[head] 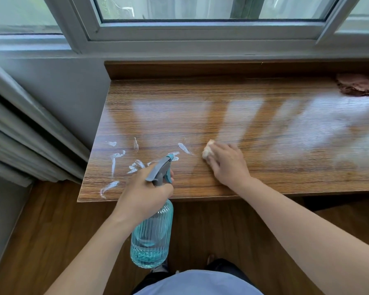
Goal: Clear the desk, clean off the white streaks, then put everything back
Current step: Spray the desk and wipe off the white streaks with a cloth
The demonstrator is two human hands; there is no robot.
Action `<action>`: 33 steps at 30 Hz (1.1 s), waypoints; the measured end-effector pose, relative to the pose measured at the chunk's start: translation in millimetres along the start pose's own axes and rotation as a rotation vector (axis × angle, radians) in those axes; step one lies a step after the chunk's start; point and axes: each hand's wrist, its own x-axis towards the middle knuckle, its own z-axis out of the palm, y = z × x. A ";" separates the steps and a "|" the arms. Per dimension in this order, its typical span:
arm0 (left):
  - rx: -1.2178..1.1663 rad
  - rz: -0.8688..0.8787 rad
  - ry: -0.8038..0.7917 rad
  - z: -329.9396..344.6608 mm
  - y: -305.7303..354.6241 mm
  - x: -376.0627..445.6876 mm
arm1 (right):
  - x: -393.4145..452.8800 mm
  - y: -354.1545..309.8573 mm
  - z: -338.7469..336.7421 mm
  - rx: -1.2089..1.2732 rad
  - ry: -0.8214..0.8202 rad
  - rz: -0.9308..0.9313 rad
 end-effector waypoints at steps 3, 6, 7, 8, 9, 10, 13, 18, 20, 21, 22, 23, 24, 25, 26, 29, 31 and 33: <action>0.039 0.002 0.030 1.5 -1.1 1.9 | 2.4 -8.1 2.6 -0.010 0.016 0.061; 0.043 -0.010 0.057 3.2 -3.0 4.4 | -48.0 -20.8 -3.3 0.092 -0.099 -0.250; 0.042 -0.020 0.064 3.8 -3.6 5.3 | -62.6 -21.3 -7.7 0.109 -0.142 -0.328; 0.045 -0.028 0.068 4.4 -3.8 6.0 | -67.7 -17.6 -11.7 0.109 -0.160 -0.373; 0.050 -0.033 0.073 5.1 -4.1 6.7 | -63.2 -11.3 -14.6 0.089 -0.158 -0.391; 0.056 -0.037 0.076 5.5 -3.7 7.4 | -51.6 -4.6 -15.2 0.053 -0.145 -0.371; 0.073 -0.050 0.089 7.4 -1.1 12.1 | 6.4 14.6 -8.5 -0.018 -0.063 -0.158; 0.114 -0.119 0.109 14.6 1.9 24.2 | 52.5 17.0 6.3 -0.005 -0.026 0.076; 0.104 -0.152 0.107 17.4 2.7 28.6 | 24.6 8.1 2.7 0.012 -0.033 -0.047; 0.096 -0.164 0.108 18.4 2.8 31.0 | 4.4 6.9 -1.6 0.029 -0.048 -0.146; 0.093 -0.178 0.106 19.1 3.7 33.0 | -16.5 7.3 -7.7 0.046 -0.070 -0.236; 0.092 -0.188 0.102 20.0 4.0 35.4 | -35.6 9.3 -13.5 0.054 -0.093 -0.303; 0.081 -0.199 0.099 20.7 4.2 37.4 | -48.6 13.4 -18.6 0.047 -0.109 -0.346; 0.060 -0.211 0.098 21.5 4.5 39.2 | -53.8 19.2 -21.9 0.023 -0.112 -0.374; 0.041 -0.219 0.097 22.1 4.3 40.2 | -52.5 22.9 -23.5 -0.009 -0.108 -0.387; 0.034 -0.223 0.107 25.9 5.3 44.1 | -16.9 27.8 -20.0 -0.071 -0.088 -0.341; 0.022 -0.239 0.111 28.6 5.2 47.0 | 19.3 30.7 -13.4 -0.070 -0.078 -0.247; 0.012 -0.248 0.099 31.6 6.3 48.4 | 49.6 31.1 -7.0 -0.056 -0.080 -0.153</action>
